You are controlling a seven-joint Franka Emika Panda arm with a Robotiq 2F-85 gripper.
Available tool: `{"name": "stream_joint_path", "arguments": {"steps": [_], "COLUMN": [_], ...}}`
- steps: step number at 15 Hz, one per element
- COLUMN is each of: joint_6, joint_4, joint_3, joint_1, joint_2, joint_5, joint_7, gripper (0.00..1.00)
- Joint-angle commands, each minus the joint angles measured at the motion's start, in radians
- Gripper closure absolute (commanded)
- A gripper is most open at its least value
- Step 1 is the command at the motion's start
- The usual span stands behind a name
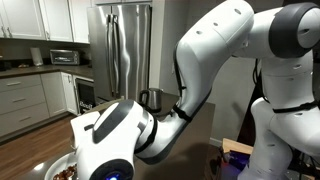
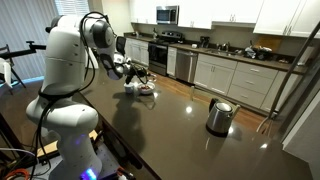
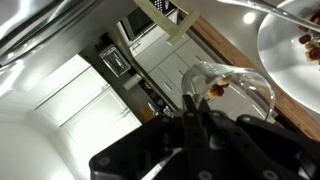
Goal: Pour the contents in the cup into the bowl
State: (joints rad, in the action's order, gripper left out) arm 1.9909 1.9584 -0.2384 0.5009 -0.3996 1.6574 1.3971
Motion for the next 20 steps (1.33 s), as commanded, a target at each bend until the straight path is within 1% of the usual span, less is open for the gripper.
{"name": "stream_joint_path", "arguments": {"steps": [1, 2, 3, 4, 6, 7, 10, 13, 18, 20], "joint_6": [0.074, 0.132, 0.047, 0.084, 0.112, 0.115, 0.04, -0.066, -0.158, -0.217], "joint_4": [0.025, 0.025, -0.002, -0.001, -0.001, -0.001, -0.009, -0.008, 0.008, 0.012], "joint_3": [-0.056, -0.064, -0.06, -0.064, -0.065, -0.065, -0.066, -0.078, -0.112, -0.115], "joint_1": [-0.068, -0.092, -0.056, -0.07, -0.088, -0.091, -0.058, -0.016, 0.019, 0.029], "joint_2": [0.036, 0.046, -0.001, 0.003, 0.009, 0.01, -0.013, -0.034, -0.033, -0.031], "joint_5": [-0.02, -0.044, -0.014, -0.019, -0.022, -0.022, 0.024, 0.096, 0.174, 0.208], "joint_7": [-0.008, -0.02, -0.003, -0.002, -0.002, -0.002, 0.002, 0.012, 0.022, 0.026], "gripper": [0.99, 0.99, 0.95, 0.95, 0.95, 0.99, 0.99, 0.99, 0.99, 0.99]}}
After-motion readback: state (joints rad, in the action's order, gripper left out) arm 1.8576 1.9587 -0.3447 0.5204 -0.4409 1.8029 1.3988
